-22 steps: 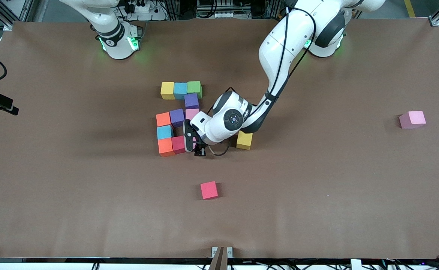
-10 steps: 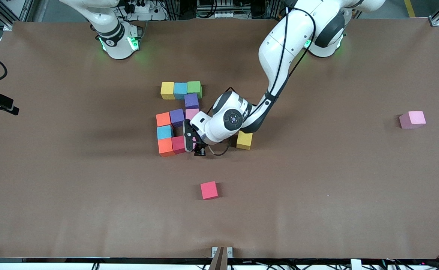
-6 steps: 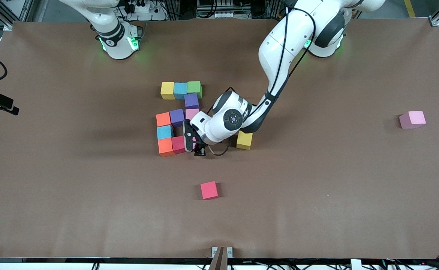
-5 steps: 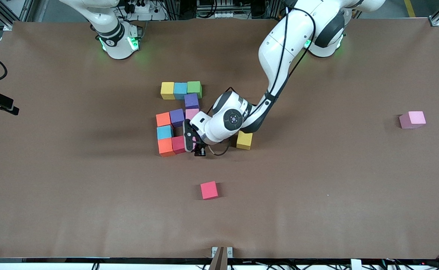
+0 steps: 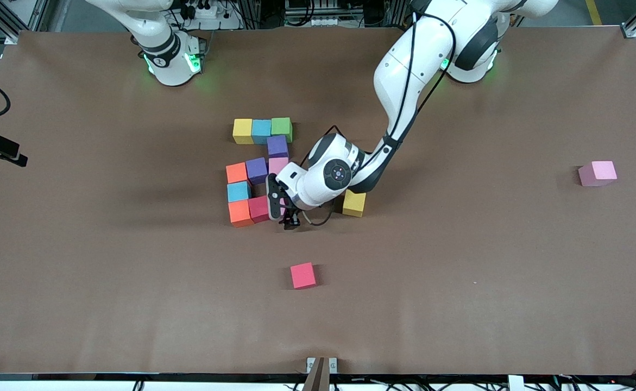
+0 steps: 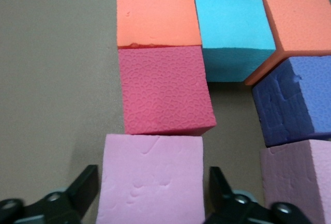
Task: Form number 2 with 11 blocks
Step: 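Lower the pink block next to the red block with the left gripper, then open the left gripper to release the pink block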
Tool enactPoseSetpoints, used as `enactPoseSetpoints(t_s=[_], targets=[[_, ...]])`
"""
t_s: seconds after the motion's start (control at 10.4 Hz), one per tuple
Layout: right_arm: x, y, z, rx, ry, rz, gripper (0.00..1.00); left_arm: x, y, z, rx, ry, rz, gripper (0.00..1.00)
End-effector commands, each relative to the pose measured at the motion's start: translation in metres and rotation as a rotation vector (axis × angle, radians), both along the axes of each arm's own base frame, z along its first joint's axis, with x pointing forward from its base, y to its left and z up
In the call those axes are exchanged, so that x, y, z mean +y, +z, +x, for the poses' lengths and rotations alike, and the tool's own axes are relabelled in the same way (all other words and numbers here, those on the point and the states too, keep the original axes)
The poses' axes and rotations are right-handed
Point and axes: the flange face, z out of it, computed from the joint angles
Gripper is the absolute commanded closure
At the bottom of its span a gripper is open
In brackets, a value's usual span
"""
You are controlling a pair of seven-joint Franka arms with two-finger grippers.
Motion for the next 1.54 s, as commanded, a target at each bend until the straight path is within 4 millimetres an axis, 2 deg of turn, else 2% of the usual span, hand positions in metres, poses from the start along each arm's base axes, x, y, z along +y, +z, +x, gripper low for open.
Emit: enactPoseSetpoints(t_s=[0.0, 0.29, 0.86, 1.15, 1.44], targets=[[-0.001, 0.003, -0.006, -0.006, 0.007, 0.003, 0.00, -0.003, 0.001, -0.001, -0.017, -0.001, -0.001, 0.00], [-0.002, 0.003, -0.006, -0.007, 0.005, 0.005, 0.00, -0.004, 0.006, -0.001, -0.013, 0.006, -0.012, 0.00], [-0.002, 0.003, -0.005, -0.012, 0.003, 0.008, 0.00, -0.014, 0.045, -0.010, 0.049, -0.022, -0.033, 0.00], [-0.011, 0.000, -0.007, -0.011, -0.012, 0.010, 0.00, 0.009, 0.089, 0.006, 0.128, -0.051, -0.002, 0.00], [-0.013, 0.003, -0.009, -0.013, -0.012, 0.010, 0.00, 0.040, 0.112, 0.026, 0.183, -0.053, 0.041, 0.00]])
